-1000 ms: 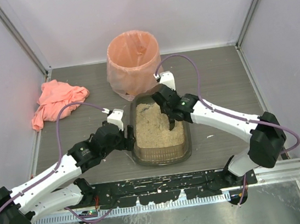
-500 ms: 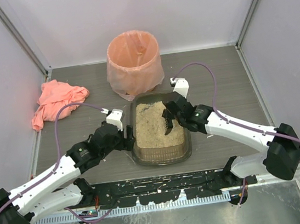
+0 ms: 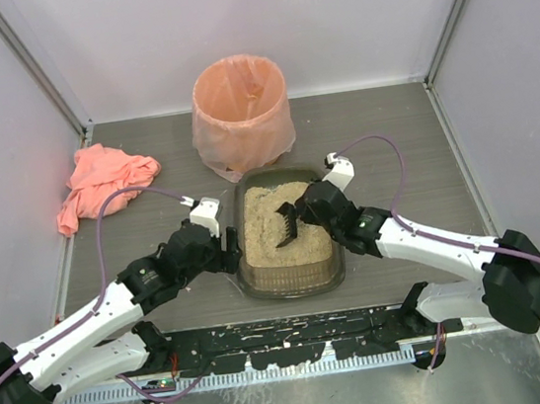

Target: Clean the litter box

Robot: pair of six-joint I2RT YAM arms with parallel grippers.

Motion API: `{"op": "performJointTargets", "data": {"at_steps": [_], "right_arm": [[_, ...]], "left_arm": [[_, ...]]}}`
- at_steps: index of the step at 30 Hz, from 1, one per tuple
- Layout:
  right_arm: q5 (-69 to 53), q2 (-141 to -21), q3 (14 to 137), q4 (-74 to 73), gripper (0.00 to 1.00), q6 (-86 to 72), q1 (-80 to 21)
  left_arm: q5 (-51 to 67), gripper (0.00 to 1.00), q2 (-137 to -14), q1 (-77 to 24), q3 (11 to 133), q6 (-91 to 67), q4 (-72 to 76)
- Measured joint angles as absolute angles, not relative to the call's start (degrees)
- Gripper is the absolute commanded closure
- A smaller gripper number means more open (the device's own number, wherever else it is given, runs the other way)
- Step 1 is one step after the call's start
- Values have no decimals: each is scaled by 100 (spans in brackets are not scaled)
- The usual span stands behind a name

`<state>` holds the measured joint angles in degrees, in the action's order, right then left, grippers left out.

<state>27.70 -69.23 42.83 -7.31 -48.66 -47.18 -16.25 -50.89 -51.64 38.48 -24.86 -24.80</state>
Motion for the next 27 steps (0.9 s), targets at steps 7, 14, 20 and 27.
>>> {"op": "performJointTargets", "data": {"at_steps": [7, 14, 20, 27], "right_arm": [[2615, -6838, 3715, 123, 99, -5266, -4703], [2344, -6834, 3310, 854, 99, -5378, -4654], [2126, -6569, 2932, 1157, 100, -5374, -4578], [1343, -6130, 2300, 1612, 99, -5419, -3959]], "left_arm": [[-1625, 25, -5070, -5164, 3848, -2486, -2558], [-1625, 25, -5059, -5164, 3848, -2488, -2561], [-1625, 25, -5059, -5164, 3848, -2488, -2561], [-1625, 25, -5059, -5164, 3848, -2488, -2558]]}}
